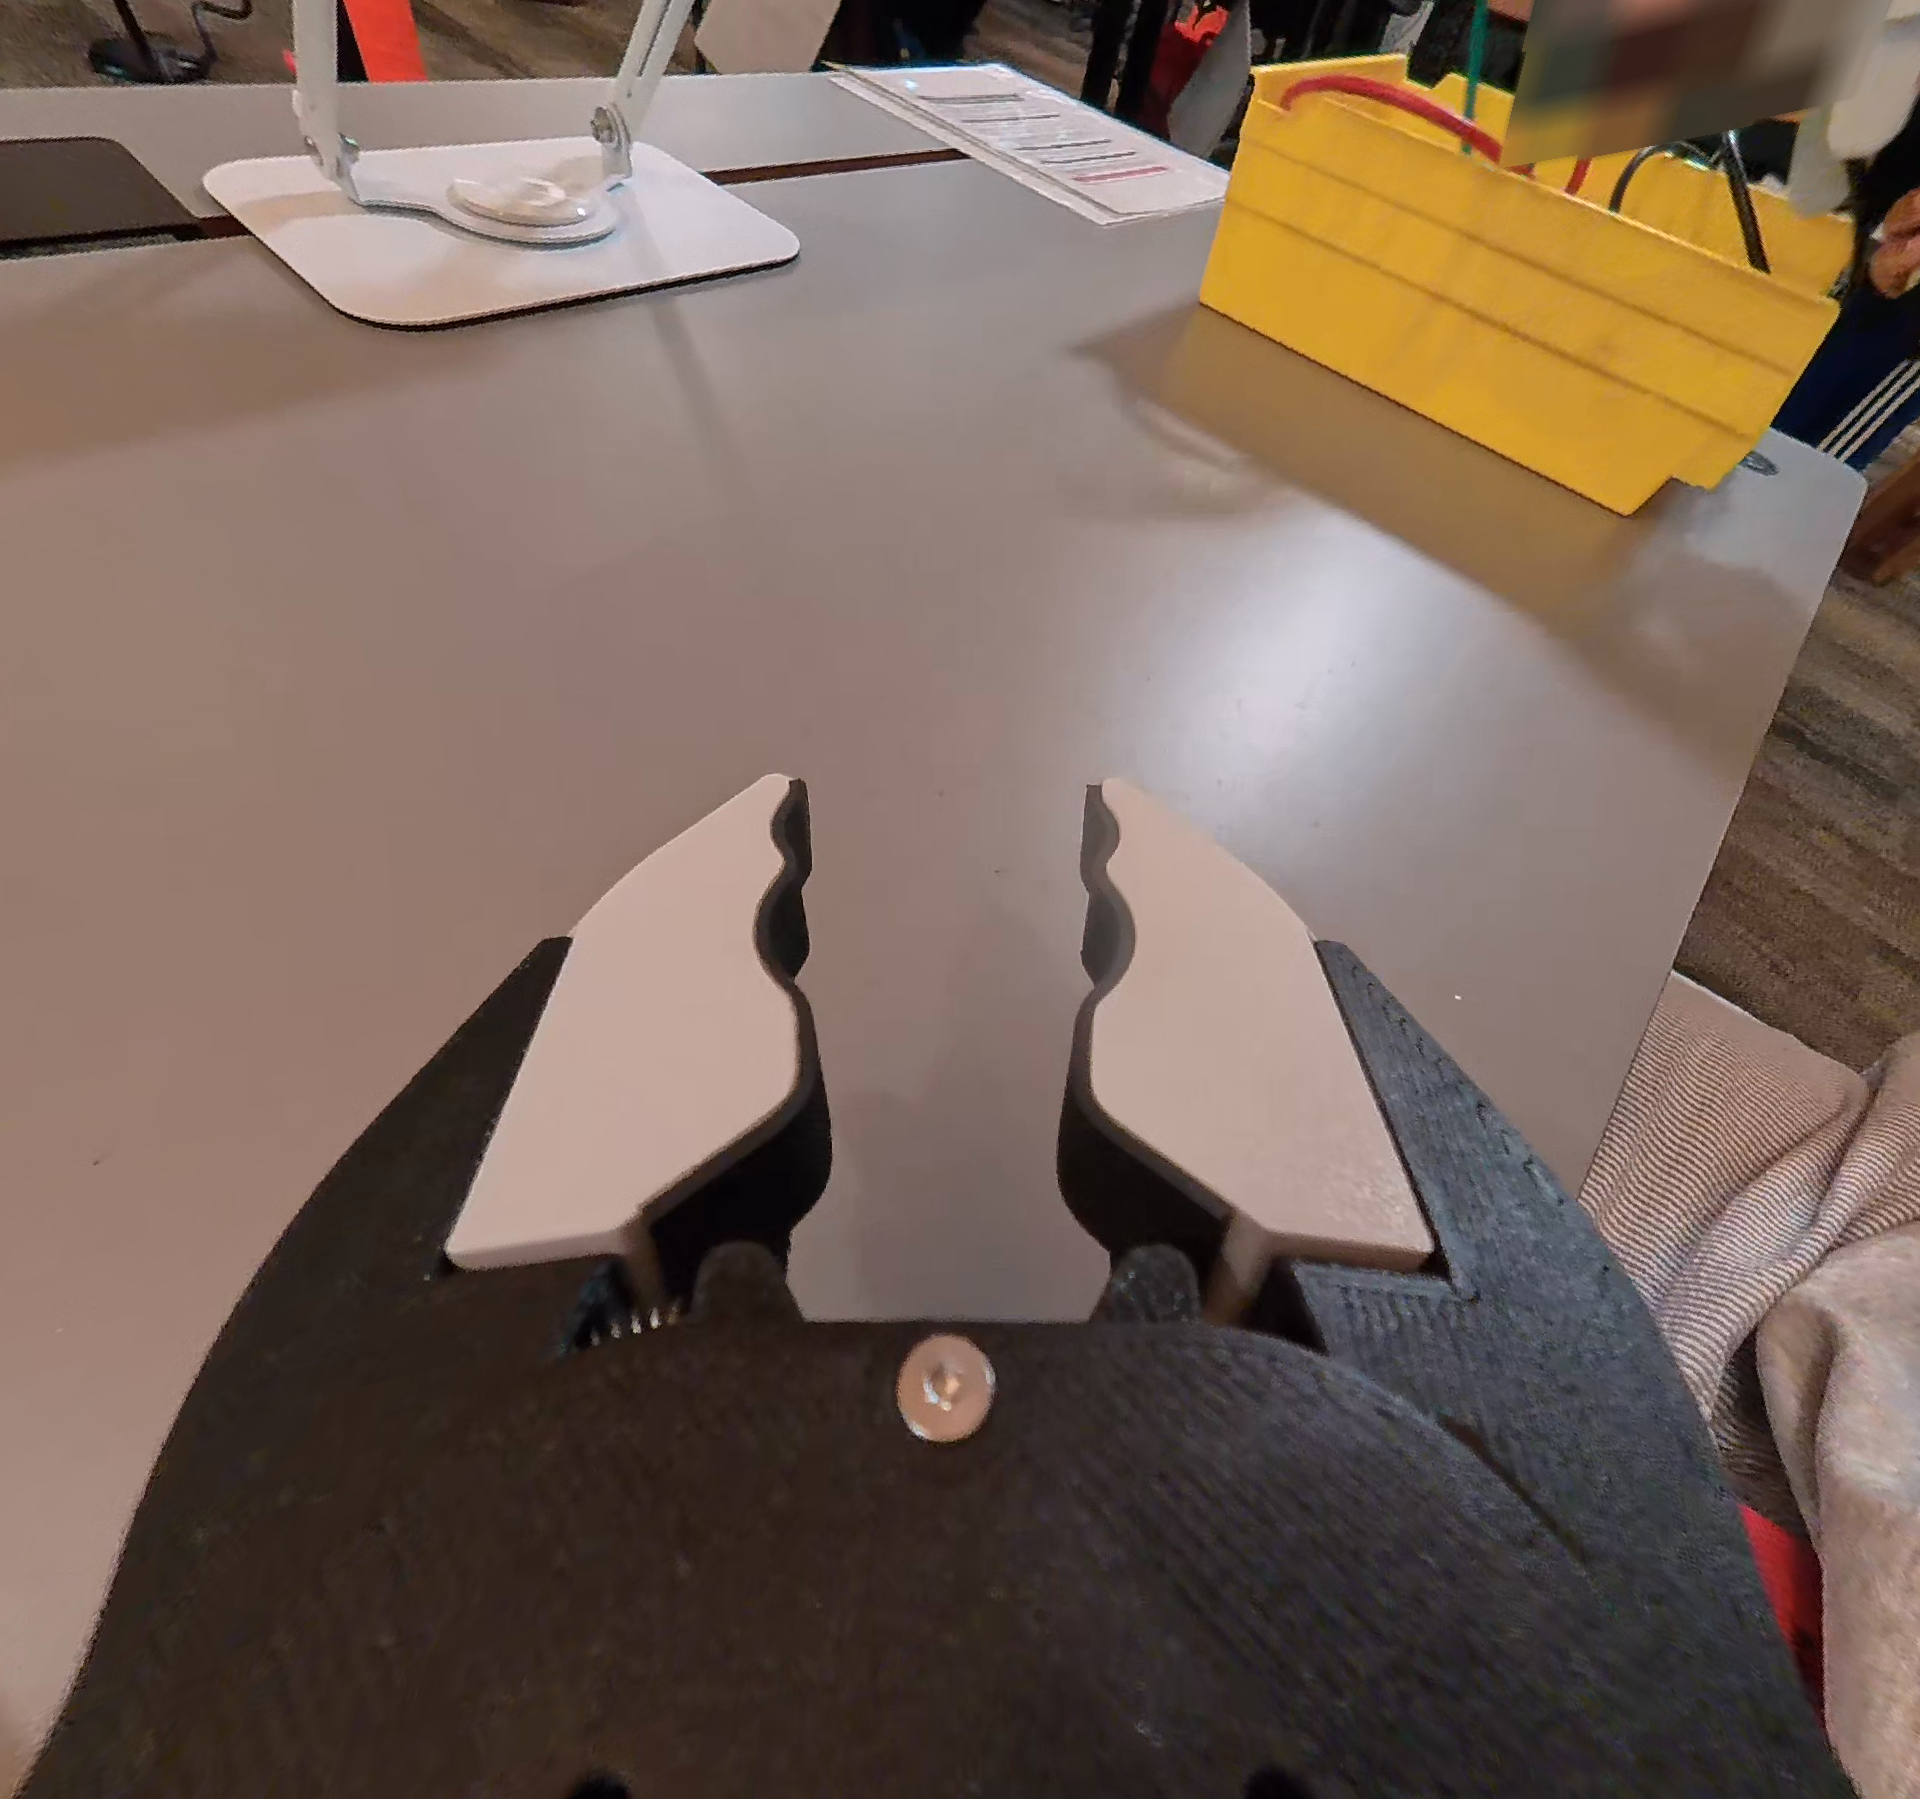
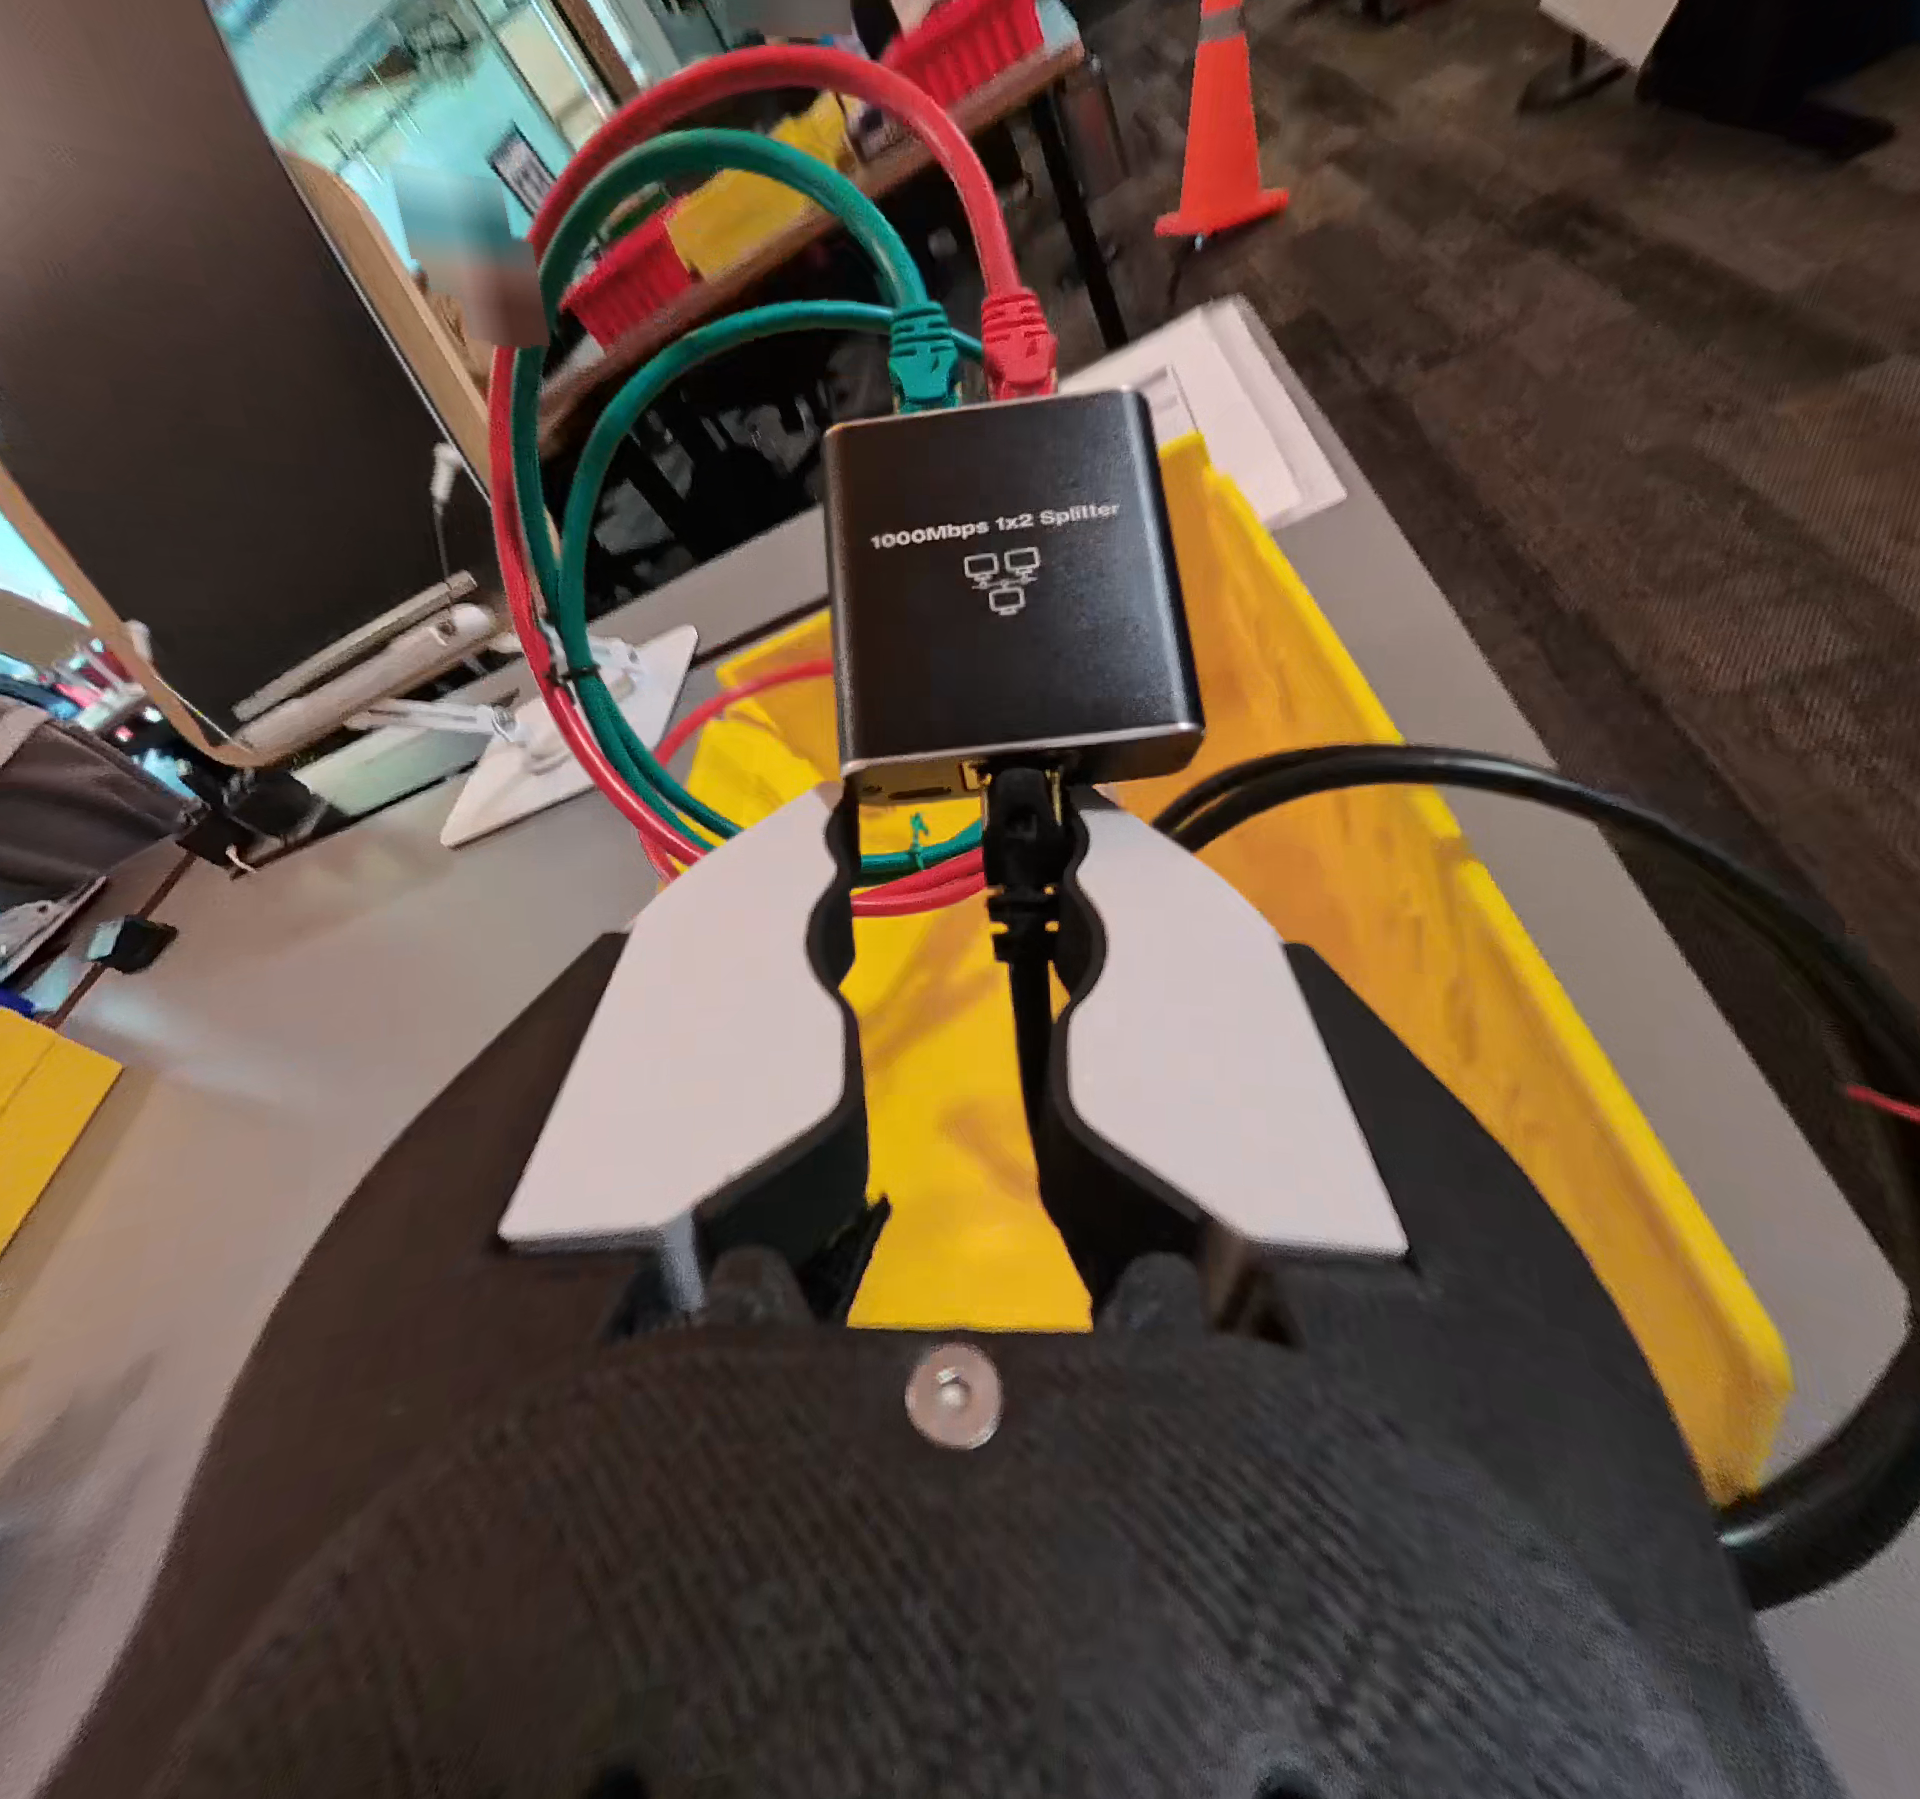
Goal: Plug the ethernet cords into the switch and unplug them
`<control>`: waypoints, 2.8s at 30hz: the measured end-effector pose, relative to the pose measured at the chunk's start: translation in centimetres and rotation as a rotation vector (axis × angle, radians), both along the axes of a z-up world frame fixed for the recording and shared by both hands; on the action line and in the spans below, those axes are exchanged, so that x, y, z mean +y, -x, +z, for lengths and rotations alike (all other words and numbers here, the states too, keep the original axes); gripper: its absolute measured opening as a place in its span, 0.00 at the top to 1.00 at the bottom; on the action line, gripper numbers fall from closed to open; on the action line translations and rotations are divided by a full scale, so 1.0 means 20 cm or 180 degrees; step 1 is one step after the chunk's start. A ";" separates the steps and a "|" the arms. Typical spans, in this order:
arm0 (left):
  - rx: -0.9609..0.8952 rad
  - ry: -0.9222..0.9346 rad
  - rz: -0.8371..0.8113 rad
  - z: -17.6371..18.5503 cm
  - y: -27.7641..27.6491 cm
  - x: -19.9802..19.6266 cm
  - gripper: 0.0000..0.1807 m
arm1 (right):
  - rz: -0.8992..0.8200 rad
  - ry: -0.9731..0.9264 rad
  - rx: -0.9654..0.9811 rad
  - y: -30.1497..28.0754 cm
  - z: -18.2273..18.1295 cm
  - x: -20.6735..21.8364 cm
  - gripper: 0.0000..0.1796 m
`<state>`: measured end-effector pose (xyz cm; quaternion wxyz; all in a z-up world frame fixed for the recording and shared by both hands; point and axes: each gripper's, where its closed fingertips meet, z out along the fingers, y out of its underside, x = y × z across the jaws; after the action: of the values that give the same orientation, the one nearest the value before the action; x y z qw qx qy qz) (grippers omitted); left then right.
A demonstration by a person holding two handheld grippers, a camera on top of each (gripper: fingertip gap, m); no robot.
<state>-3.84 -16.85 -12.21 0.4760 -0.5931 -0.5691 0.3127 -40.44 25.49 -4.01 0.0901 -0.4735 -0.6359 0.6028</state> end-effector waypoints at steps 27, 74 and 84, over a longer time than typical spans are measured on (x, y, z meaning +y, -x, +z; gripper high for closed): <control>-0.0022 -0.0094 -0.0003 -0.01 0.00 0.00 0.72 | -0.0885 -0.0528 0.0974 0.00 -0.11 0.68 0.82; -0.0030 -0.0178 -0.0041 -0.01 0.00 0.01 0.72 | -0.0912 -0.0960 0.2171 -0.07 0.10 0.53 0.40; 0.0045 -0.0232 0.0001 0.00 0.00 -0.01 0.72 | -0.0422 -0.0055 0.1227 -0.05 -0.13 0.62 0.82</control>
<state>-3.86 -16.99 -12.19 0.5012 -0.5730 -0.5769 0.2960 -39.52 37.82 -6.70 0.2536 -0.3894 -0.5795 0.6695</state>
